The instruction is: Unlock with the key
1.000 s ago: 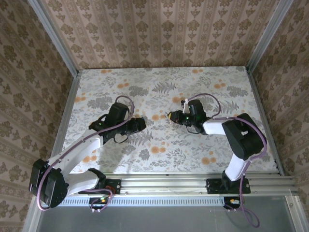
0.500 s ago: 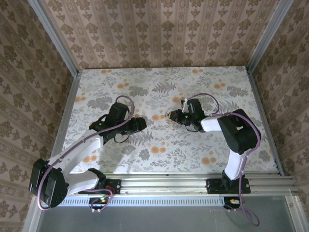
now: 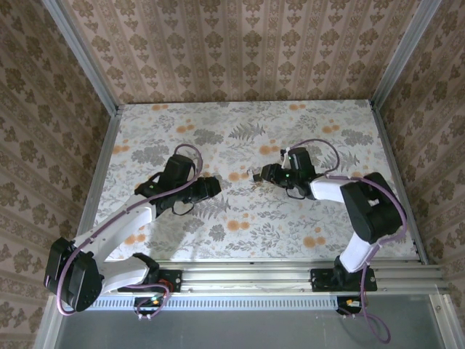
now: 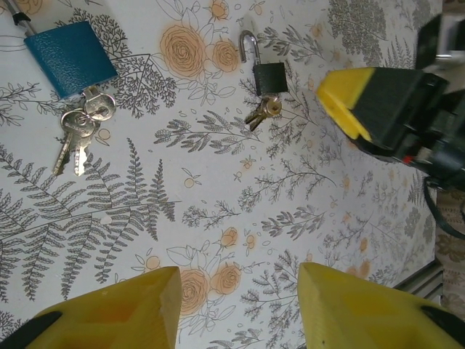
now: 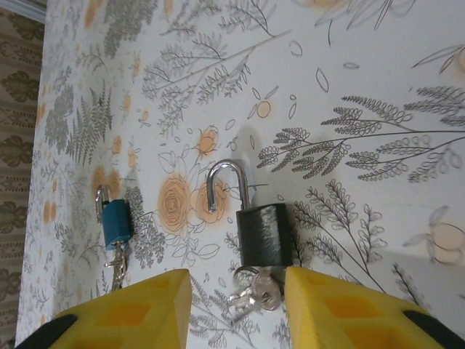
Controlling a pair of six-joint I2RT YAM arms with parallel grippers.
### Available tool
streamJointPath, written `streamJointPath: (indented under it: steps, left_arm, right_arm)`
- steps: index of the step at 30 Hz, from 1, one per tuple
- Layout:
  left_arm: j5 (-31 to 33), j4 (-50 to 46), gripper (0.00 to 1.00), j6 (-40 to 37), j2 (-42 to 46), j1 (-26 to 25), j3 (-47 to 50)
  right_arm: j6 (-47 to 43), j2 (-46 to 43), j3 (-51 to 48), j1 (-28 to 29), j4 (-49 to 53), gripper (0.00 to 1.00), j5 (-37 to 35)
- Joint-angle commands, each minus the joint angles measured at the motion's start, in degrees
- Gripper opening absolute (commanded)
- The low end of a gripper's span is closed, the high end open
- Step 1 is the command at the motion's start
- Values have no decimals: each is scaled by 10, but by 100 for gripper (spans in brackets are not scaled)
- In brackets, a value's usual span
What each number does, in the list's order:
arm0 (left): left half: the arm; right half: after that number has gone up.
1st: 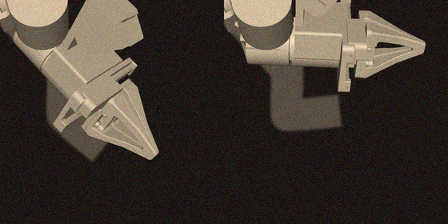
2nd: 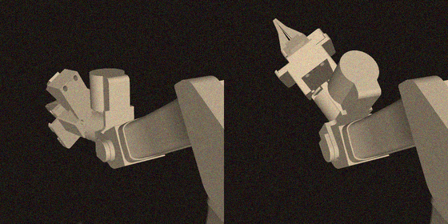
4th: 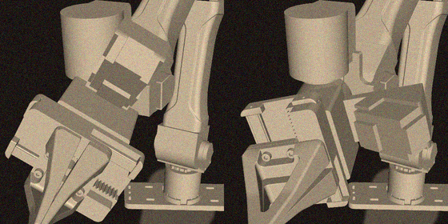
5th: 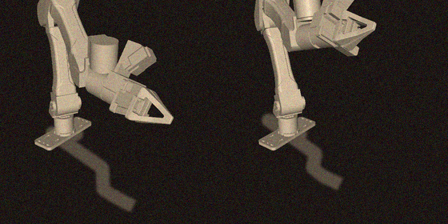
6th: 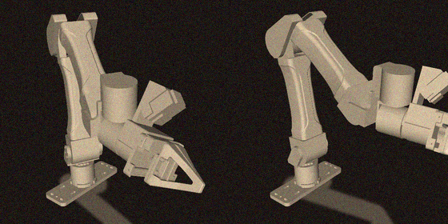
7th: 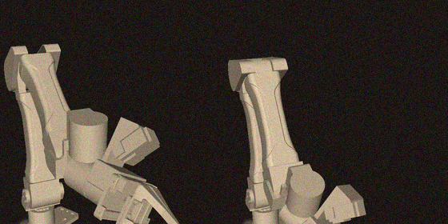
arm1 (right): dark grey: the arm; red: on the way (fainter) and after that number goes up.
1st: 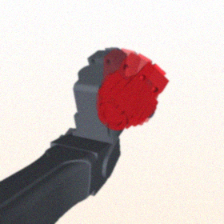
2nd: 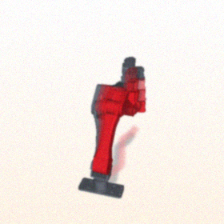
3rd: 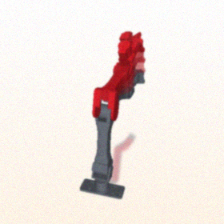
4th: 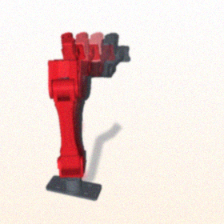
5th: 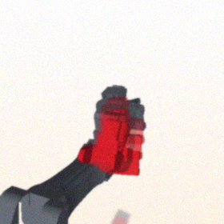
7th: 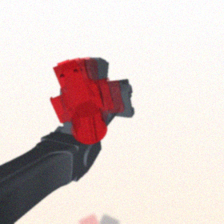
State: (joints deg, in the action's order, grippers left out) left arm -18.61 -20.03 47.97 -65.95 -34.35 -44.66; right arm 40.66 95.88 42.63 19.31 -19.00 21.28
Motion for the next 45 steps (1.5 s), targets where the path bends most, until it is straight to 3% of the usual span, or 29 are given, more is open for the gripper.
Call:
streamJointPath:
  steps: [1,6,7,8,9,10,16,22,25,32,36,38,41,45]
  left_arm:
    - [9,6,48,3,5,5,10]
    - [24,-17,56,-2,9,22,5]
    - [28,-23,59,-6,10,27,4]
    - [32,-31,61,-10,12,34,1]
    - [37,-40,92,-17,12,42,-3]
    - [41,-46,100,-23,12,49,-7]
    - [86,-107,100,-81,2,107,-46]
    - [192,-175,100,-155,-20,165,-104]
    - [281,-158,100,-191,-18,192,-107]
    - [453,19,100,-311,10,222,-2]
    - [461,175,100,-355,19,259,82]
    - [461,273,100,-389,10,269,121]
    - [468,394,100,-464,-51,273,146]
    - [469,542,100,-458,-135,289,181]
  right_arm:
    - [-36,-56,-22,-2,60,42,-40]
    - [-64,-138,-41,-2,127,53,-76]
    - [-69,-154,-44,-2,140,64,-84]
    - [-77,-177,-47,-2,154,100,-93]
    - [-83,-197,-49,-2,168,100,-102]
    - [-89,-213,-51,-2,179,100,-110]
    - [-114,-292,-42,-2,273,100,-186]
    - [-136,-311,6,-2,382,100,-340]
    - [-141,-316,14,-2,383,100,-443]
    - [-262,-356,-93,-2,162,100,-598]
    - [-346,-358,-170,-6,-5,100,-639]
    - [-368,-341,-184,-14,-35,100,-645]
    - [-370,-297,-188,-32,-64,100,-644]
    - [-390,-234,-222,-46,-189,100,-638]
